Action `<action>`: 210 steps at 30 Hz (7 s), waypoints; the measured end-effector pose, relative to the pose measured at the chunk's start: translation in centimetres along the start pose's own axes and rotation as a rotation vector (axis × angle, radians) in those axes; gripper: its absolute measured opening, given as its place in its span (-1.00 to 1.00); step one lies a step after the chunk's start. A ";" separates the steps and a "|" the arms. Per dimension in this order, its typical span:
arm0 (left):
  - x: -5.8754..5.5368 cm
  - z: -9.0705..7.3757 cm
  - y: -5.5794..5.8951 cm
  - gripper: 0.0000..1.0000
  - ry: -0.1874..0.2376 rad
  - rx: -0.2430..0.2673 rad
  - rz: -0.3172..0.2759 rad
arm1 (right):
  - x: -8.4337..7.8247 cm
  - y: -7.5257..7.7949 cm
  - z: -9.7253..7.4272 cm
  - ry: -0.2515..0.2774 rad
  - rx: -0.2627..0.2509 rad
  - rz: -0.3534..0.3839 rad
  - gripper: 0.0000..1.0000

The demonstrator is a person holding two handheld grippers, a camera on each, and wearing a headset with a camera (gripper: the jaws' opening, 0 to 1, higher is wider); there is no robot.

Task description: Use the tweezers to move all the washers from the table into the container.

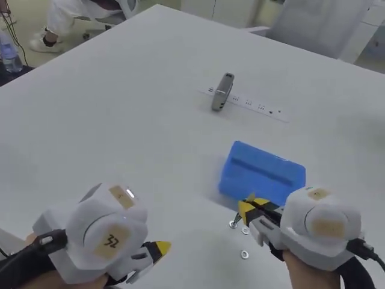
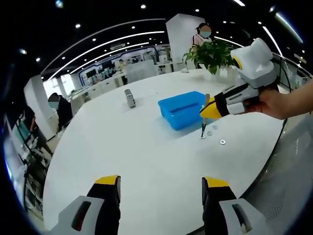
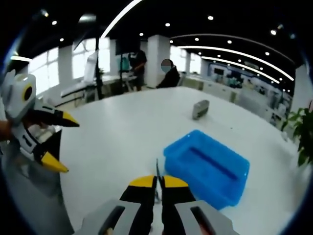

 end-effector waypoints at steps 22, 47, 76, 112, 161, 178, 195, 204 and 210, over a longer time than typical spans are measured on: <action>0.1 -0.1 -0.1 0.34 0.004 0.009 0.009 | 0.8 0.4 -0.6 -0.054 -0.013 0.028 -1.00; 0.3 -0.2 -0.2 0.44 0.018 0.016 0.009 | 6.3 6.7 0.5 0.066 -0.123 0.052 -1.00; 0.3 -0.3 -1.3 0.82 0.023 0.089 0.001 | 2.2 6.3 3.7 -0.006 -0.103 0.123 -0.99; 1.3 -0.8 -1.3 0.93 0.102 0.081 -0.041 | 0.6 2.7 -2.6 0.026 -0.031 0.184 -0.98; 0.5 -0.2 -0.7 0.88 0.041 0.059 -0.006 | 2.5 3.3 -3.6 0.027 -0.019 0.168 -1.00; 0.4 -0.2 -1.0 0.87 0.040 0.072 -0.024 | 6.7 5.9 -1.4 0.115 -0.078 0.131 -1.00; 0.0 0.1 -0.8 0.86 0.013 0.055 -0.024 | 2.9 6.5 3.4 0.017 -0.077 0.147 -1.00; -0.4 0.4 -0.6 0.85 -0.021 0.045 -0.007 | 2.1 6.8 3.9 0.035 -0.094 0.146 -1.00; -0.6 0.6 -0.3 0.84 -0.038 0.032 0.003 | 1.8 7.0 3.9 0.042 -0.102 0.149 -1.00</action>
Point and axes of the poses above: the centre of the closed fingertips' face, and the gripper's own axes: z roughly forward along the fingers, y roughly to its right, x roughly out of its top, the point moved 2 cm from there along -z, roughly backward along the fingers, and after that the axes turned 6 degrees about -x, right-handed, at the moved point
